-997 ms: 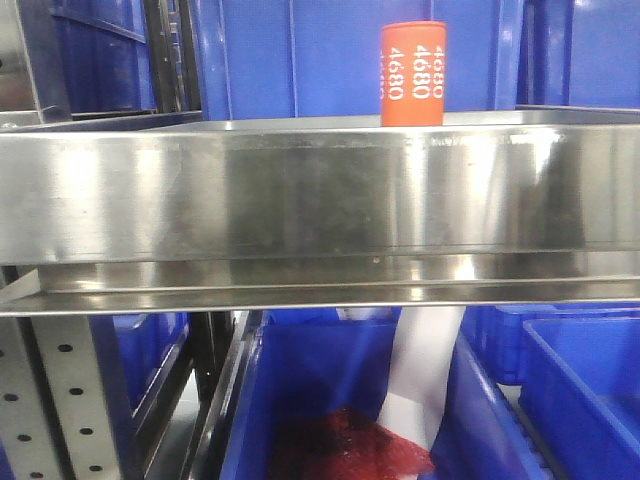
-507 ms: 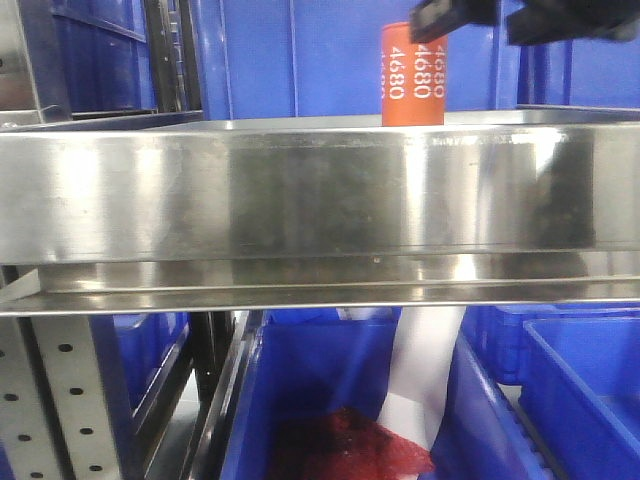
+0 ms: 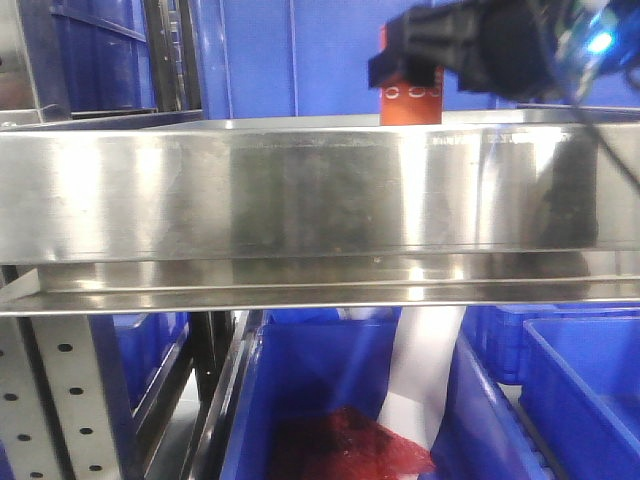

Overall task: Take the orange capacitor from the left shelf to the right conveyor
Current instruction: 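Reach the right gripper over the shelf edge to the orange capacitor, then close the right gripper on the capacitor and lift it off the shelf, then hold the capacitor in the right gripper while backing away from the shelf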

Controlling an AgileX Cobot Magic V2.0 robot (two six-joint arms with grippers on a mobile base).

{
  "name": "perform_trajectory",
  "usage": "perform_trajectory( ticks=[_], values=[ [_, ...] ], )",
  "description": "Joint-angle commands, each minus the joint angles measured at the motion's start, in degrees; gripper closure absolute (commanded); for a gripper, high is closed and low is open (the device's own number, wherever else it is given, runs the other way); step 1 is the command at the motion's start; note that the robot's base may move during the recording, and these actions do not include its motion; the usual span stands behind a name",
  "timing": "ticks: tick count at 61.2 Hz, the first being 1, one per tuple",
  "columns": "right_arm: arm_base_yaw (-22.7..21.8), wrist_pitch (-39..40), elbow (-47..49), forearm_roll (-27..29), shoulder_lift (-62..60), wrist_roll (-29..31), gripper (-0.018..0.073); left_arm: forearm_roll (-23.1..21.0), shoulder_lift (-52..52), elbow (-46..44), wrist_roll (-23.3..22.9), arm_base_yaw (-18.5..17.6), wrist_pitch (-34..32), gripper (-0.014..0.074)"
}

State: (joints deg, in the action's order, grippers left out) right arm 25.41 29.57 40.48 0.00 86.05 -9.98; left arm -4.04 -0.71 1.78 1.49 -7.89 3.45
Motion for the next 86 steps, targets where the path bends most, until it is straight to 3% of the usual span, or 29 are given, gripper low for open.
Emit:
perform_trajectory(
  ticks=[1, 8, 21, 31, 43, 59, 74, 86],
  values=[
    [0.1, 6.6, 2.6, 0.0, -0.2, -0.4, -0.0065, -0.2, -0.7, -0.3, -0.1, -0.3, -5.2, 0.0723],
    [0.1, 6.3, 4.4, -3.0, 1.1, -2.4, -0.0010, -0.2, -0.7, -0.3, -0.1, -0.3, -5.2, 0.0723],
    [0.1, 5.1, 6.9, -4.0, 2.3, -3.2, 0.0325, -0.2, -0.7, -0.3, -0.1, -0.3, -5.2, 0.0723],
    [0.1, 3.9, 7.3, -4.0, 2.0, -3.2, 0.0470, -0.2, -0.7, -0.3, -0.1, -0.3, -5.2, 0.0723],
    [0.1, -0.8, 7.3, -4.2, -3.6, -3.2, 0.0480, -0.2, -0.7, -0.3, -0.1, -0.3, -5.2, 0.0723],
    [-0.5, -17.0, 6.4, -6.0, -20.8, -3.1, 0.0480, -0.2, -0.7, -0.3, -0.1, -0.3, -5.2, 0.0723],
    [-0.5, -24.7, -1.2, -6.2, -39.1, -2.2, 0.0480, -0.2, -0.7, -0.3, -0.1, -0.3, -5.2, 0.0723],
    [-0.5, -37.9, -5.7, -6.2, -52.6, 0.8, 0.0480, -0.2, -0.7, -0.3, -0.1, -0.3, -5.2, 0.0723]
  ],
)
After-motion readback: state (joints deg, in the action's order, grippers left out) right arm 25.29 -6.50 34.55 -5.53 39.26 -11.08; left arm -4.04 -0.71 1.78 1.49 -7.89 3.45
